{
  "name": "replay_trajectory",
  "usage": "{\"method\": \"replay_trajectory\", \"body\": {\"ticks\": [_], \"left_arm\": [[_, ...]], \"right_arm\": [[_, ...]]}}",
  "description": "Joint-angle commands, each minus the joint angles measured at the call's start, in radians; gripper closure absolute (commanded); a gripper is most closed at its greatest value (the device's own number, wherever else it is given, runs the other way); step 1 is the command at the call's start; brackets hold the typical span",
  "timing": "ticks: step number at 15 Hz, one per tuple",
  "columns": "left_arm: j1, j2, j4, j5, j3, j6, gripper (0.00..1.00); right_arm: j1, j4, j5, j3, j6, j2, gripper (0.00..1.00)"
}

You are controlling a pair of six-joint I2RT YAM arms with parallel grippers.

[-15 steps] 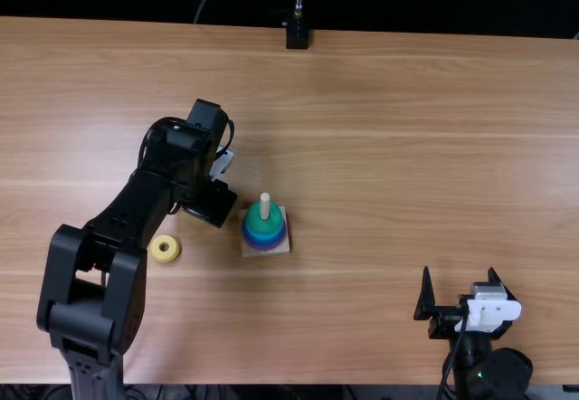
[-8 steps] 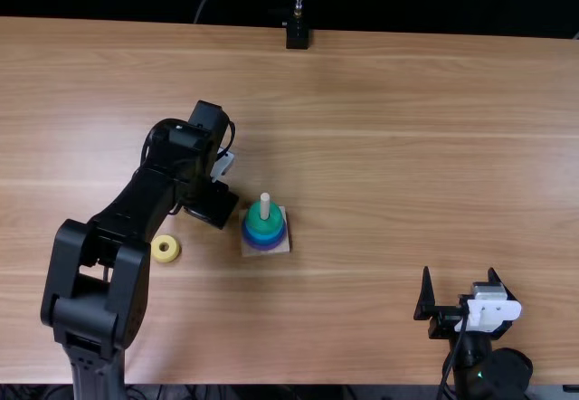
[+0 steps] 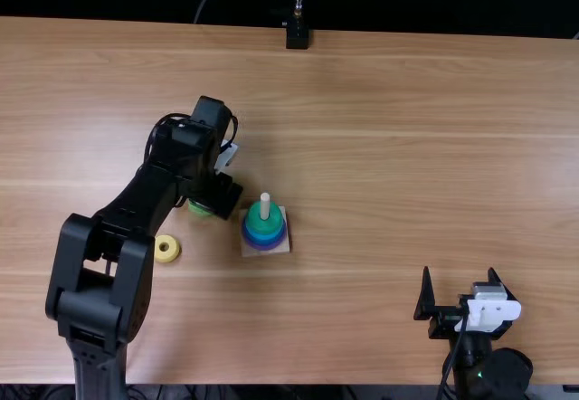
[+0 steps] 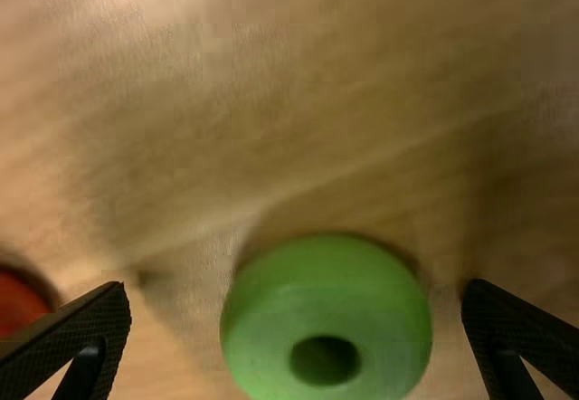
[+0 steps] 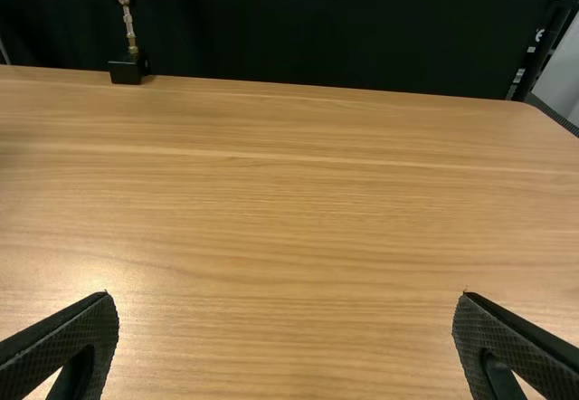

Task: Build the Hanoi tower: stack the rings onto the peg from bottom to top in this color order: purple, dark blue, light blue, dark green, light green, yellow, orange.

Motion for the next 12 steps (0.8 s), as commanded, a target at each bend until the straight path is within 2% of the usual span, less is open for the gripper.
{"method": "replay_trajectory", "body": {"ticks": [1, 4, 5, 8, 9, 11, 12], "left_arm": [[-0.001, 0.02, 0.012, 0.002, 0.03, -0.001, 0.0], [0.0, 0.02, -0.006, -0.002, 0.027, 0.01, 0.0], [0.0, 0.02, -0.008, -0.004, 0.024, 0.012, 0.03], [0.003, 0.015, -0.01, -0.004, 0.017, 0.014, 0.26], [0.006, 0.013, -0.012, -0.004, 0.017, 0.014, 0.43], [0.006, 0.013, -0.008, -0.004, 0.014, 0.012, 0.94], [0.006, 0.013, -0.008, 0.002, 0.012, 0.01, 1.0]], "right_arm": [[-0.007, -0.073, 0.002, -0.068, -0.001, -0.013, 0.0], [-0.007, -0.073, 0.0, -0.068, -0.001, -0.013, 0.0], [-0.007, -0.073, 0.002, -0.068, -0.001, -0.013, 0.0], [-0.007, -0.073, 0.0, -0.068, -0.001, -0.013, 0.0], [-0.007, -0.073, 0.0, -0.068, -0.001, -0.013, 0.0], [-0.007, -0.073, 0.0, -0.068, -0.001, -0.013, 0.0], [-0.007, -0.073, 0.0, -0.068, -0.001, -0.013, 0.0]]}}
